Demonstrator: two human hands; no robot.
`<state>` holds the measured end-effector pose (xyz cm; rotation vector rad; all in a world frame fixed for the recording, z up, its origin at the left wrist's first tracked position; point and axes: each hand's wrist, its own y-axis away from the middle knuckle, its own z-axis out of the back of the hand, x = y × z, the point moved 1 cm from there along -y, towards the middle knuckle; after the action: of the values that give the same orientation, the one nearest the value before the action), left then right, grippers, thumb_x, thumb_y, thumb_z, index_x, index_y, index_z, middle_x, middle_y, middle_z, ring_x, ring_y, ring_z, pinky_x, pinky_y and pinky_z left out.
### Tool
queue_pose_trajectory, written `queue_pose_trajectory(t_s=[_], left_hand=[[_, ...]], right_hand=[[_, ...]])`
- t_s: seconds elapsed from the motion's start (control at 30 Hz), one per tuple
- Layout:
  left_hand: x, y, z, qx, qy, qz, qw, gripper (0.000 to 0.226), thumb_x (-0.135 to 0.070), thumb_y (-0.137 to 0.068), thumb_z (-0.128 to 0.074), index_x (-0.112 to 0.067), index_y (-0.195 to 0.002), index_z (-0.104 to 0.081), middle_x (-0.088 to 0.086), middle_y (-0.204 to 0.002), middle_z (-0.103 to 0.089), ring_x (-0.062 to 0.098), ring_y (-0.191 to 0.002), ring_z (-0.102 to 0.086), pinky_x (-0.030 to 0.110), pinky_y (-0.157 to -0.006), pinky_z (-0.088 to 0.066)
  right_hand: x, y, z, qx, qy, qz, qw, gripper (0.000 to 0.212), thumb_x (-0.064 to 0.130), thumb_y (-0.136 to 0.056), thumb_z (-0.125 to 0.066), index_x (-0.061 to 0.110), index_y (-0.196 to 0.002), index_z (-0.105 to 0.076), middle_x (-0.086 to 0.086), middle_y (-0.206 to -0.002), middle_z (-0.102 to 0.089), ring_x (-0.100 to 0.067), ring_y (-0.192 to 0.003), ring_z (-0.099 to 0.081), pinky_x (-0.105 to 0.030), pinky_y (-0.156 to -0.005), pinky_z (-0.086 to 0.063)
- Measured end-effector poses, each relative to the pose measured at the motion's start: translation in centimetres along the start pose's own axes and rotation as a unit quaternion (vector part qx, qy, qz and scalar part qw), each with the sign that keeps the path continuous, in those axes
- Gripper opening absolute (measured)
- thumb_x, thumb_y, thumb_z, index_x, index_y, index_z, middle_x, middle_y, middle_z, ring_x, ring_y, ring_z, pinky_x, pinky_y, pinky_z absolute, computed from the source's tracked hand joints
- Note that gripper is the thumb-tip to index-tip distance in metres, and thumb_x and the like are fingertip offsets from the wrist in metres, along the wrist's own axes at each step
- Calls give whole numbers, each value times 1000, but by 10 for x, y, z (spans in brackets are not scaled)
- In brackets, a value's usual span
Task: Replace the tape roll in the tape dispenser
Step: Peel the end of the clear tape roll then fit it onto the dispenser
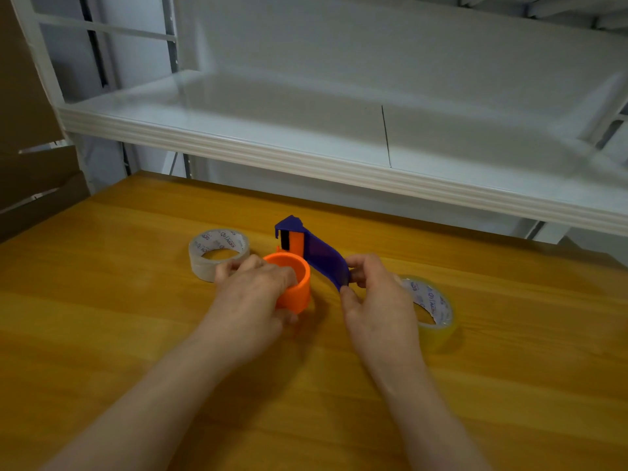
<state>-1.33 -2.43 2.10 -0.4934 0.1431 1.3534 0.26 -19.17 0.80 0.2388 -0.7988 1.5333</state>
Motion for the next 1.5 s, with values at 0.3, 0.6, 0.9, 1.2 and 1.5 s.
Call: queue_pose_trajectory(t_s=[0.3, 0.6, 0.9, 1.2, 1.5], left_hand=[[14, -9, -9, 44, 18, 8, 999, 41, -34, -86, -73, -36, -123, -58, -9, -131, -48, 15, -128, -31, 35, -109, -20], [22, -19, -26, 22, -16, -51, 998, 57, -34, -90, -67, -30, -144, -49, -10, -143, -50, 14, -136, -29, 38, -110, -24], [26, -18, -25, -27, 37, -36, 998, 67, -21, -87, -72, -37, -146, -44, -15, -137, -45, 13, -137, -24, 40, -111, -19], [15, -9, -20, -168, 143, 2, 975, 33, -30, -90, -67, -32, -123, -64, -16, -111, -58, 16, -120, -42, 41, -100, -35], [-5, 0, -25, -180, 249, -41, 951, 23, -43, -95, -54, -28, -86, -70, -21, -84, -60, 6, -91, -55, 42, -76, -51]], right_hand=[[2, 0, 0, 1, 123, -18, 992, 51, 24, -95, -64, 37, -138, -41, 12, -117, -68, -18, -131, -40, -44, -110, -29], [-4, -2, -3, 0, 134, -27, 991, 43, 23, -94, -66, 35, -130, -44, 11, -116, -69, -20, -130, -42, -44, -109, -30], [-3, -2, 2, 33, 137, -18, 990, 48, 35, -94, -66, 38, -135, -43, 11, -122, -67, -20, -130, -42, -44, -110, -32], [-32, -19, 58, 58, -32, -121, 991, 14, 22, -94, -70, 27, -106, -65, 8, -92, -68, -15, -89, -66, -32, -66, -53], [-31, -9, 82, 196, 52, -136, 970, 14, 36, -85, -77, 32, -94, -67, 10, -101, -65, -12, -97, -58, -32, -80, -45]])
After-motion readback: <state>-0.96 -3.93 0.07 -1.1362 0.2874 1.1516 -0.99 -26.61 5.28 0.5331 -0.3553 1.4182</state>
